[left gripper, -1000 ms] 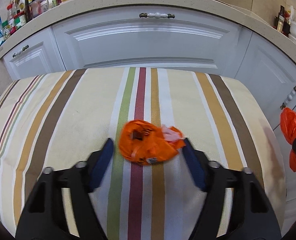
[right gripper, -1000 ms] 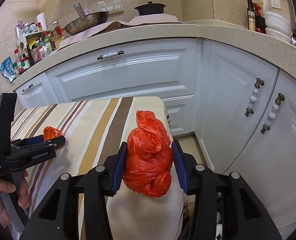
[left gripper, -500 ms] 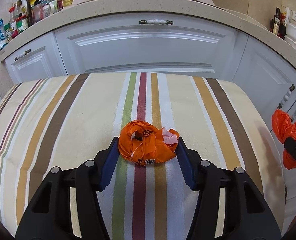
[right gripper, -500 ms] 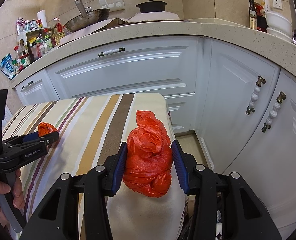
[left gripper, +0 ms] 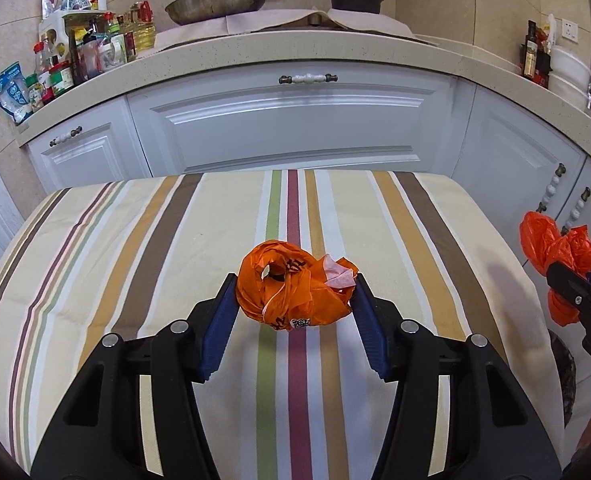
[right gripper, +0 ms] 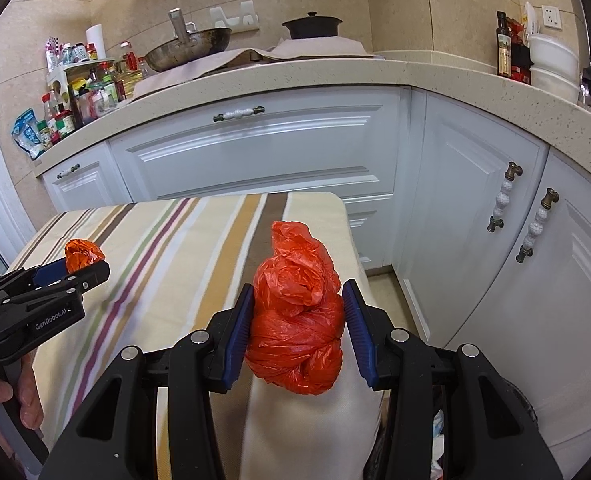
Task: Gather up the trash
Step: 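Carry both orange bags over the bin and open both tools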
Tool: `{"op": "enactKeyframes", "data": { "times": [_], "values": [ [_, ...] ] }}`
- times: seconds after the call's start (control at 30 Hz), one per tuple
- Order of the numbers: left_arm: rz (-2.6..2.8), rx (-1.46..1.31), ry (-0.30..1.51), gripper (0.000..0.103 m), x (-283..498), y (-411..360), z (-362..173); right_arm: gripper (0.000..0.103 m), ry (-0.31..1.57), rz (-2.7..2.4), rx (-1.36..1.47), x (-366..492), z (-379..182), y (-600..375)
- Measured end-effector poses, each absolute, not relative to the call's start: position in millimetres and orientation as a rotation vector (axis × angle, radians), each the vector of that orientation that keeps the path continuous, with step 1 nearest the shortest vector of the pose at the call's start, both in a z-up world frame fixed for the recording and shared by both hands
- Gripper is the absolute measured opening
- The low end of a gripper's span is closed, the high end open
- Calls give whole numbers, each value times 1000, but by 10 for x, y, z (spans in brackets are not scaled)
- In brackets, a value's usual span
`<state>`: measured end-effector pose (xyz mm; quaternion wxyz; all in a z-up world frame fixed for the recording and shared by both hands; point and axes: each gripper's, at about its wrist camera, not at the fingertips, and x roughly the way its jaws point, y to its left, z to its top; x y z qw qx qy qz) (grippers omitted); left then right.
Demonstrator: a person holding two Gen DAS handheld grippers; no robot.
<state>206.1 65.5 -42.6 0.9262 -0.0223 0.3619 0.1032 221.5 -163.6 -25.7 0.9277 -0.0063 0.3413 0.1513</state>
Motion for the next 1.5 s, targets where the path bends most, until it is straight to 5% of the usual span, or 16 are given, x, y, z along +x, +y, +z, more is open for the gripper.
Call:
{"op": "enactKeyframes", "data": {
  "times": [0.6,1.5],
  "values": [
    [109,-12,673,54,1247,251,-242,45,665,278,-15,1374,-159,-1745],
    [-308,145,603,55,1339,-2005,-229,45,628,-137,94,933,-209,-3484]
  ]
}}
